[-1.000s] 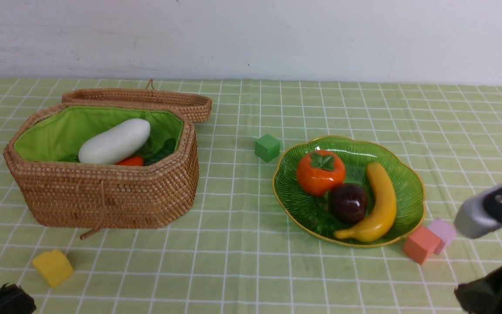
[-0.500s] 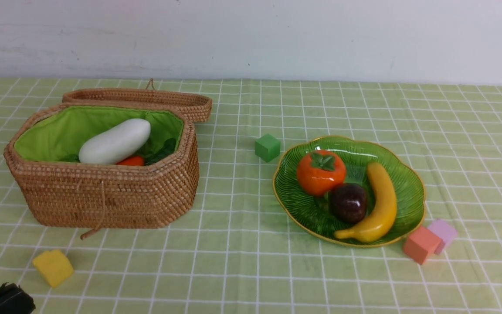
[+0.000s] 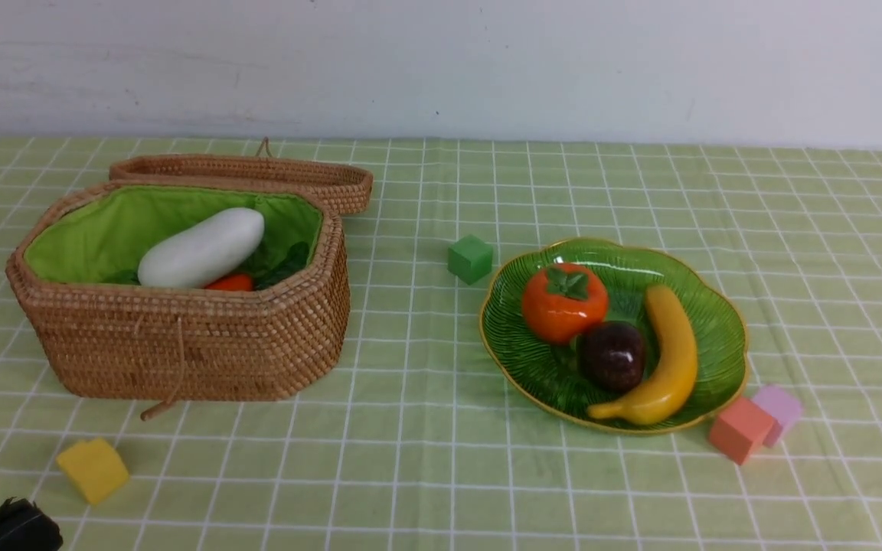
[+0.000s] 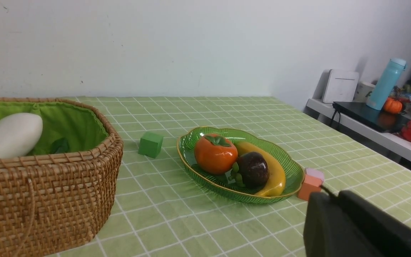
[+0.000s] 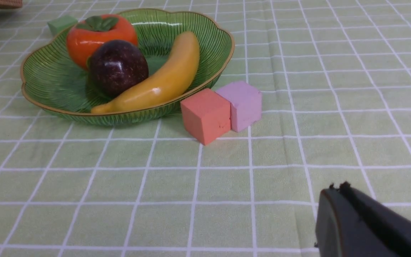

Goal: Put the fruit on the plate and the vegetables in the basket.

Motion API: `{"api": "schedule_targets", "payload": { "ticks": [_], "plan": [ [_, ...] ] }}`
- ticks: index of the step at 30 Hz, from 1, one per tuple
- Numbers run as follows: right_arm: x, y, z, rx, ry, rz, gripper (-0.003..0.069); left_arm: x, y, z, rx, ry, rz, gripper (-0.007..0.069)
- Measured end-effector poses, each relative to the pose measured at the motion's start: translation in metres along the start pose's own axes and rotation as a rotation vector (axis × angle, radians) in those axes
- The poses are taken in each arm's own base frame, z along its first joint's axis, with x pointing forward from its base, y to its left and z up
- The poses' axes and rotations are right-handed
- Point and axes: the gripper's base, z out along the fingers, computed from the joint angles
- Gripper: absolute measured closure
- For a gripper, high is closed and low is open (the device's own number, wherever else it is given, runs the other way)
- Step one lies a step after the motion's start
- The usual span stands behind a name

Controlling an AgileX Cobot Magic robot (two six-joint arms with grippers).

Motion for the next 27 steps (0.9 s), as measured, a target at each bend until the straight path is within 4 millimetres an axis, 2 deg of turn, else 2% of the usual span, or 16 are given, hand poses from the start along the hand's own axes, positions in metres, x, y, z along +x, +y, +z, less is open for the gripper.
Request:
{"api": "schedule_targets", "payload": {
  "ticks": [22,27],
  "plan": [
    [0.0000,0.0000,0.0000,0.000,0.000,0.000,0.0659,-0.0007,0.0004,0.0000,-0.005,-0.008,0.033,0.0585],
    [0.0000,0.0000,0.0000,0.000,0.000,0.000,0.0655,0.0047,0.0065,0.0019,-0.093,-0.036,0.036,0.0606]
  ]
}}
